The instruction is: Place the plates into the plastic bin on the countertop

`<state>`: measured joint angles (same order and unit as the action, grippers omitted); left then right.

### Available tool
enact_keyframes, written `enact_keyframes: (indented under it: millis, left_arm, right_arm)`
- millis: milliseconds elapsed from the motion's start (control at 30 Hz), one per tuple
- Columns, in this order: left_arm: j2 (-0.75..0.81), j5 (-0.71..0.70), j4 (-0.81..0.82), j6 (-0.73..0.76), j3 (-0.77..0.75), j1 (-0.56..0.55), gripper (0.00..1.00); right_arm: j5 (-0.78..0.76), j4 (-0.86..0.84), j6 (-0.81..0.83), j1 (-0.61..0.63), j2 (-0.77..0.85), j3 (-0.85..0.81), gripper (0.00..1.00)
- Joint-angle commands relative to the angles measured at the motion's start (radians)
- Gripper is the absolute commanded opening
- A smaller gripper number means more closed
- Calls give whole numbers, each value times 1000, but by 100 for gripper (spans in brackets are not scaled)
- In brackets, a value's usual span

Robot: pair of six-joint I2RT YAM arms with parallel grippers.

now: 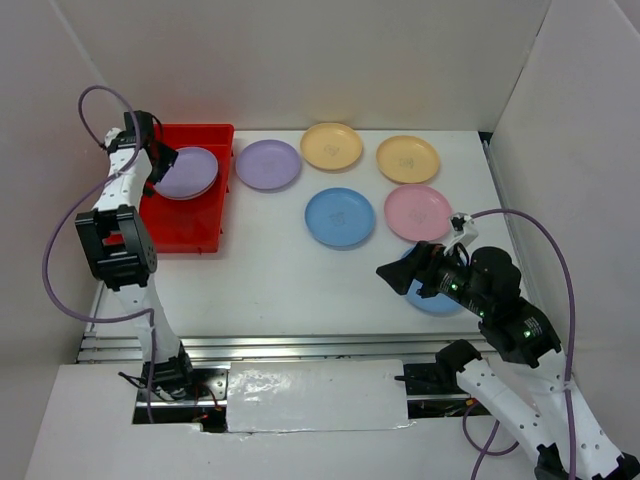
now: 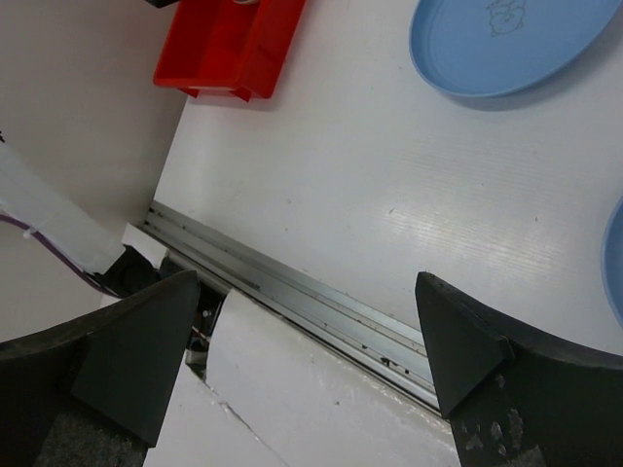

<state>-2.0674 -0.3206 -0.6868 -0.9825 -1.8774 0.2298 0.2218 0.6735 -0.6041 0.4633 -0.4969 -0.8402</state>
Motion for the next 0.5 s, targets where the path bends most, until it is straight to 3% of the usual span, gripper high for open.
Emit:
enact_keyframes:
  millis: [0, 67, 133, 167, 233, 267, 367, 467]
  left_arm:
    - [172, -11, 35, 70, 10, -75, 99]
    - [330, 18, 56, 100, 114, -125, 99]
    - [499, 31, 139, 151, 321, -271, 99]
    - [538, 2, 206, 168, 378, -409, 99]
    - [579, -38, 233, 176, 510, -557, 99]
    - [575, -38, 265, 173, 540, -680, 99]
    - [486, -26, 345, 188, 604, -863, 99]
    - [296, -69, 317, 197, 496, -944, 99]
  right_arm:
    - [-4, -34, 20, 14, 1, -43, 100]
    - [-13, -40, 17, 14, 8, -36, 100]
    - [-48, -52, 4, 12, 17, -22, 100]
    - [-61, -63, 0, 12, 17, -14, 100]
    - [-76, -66, -9, 12, 9, -4, 100]
    - [-76, -65, -11, 14, 3, -3, 100]
    - [-79, -51, -14, 15, -11, -2, 100]
    - [-84, -38, -16, 15, 3, 1, 100]
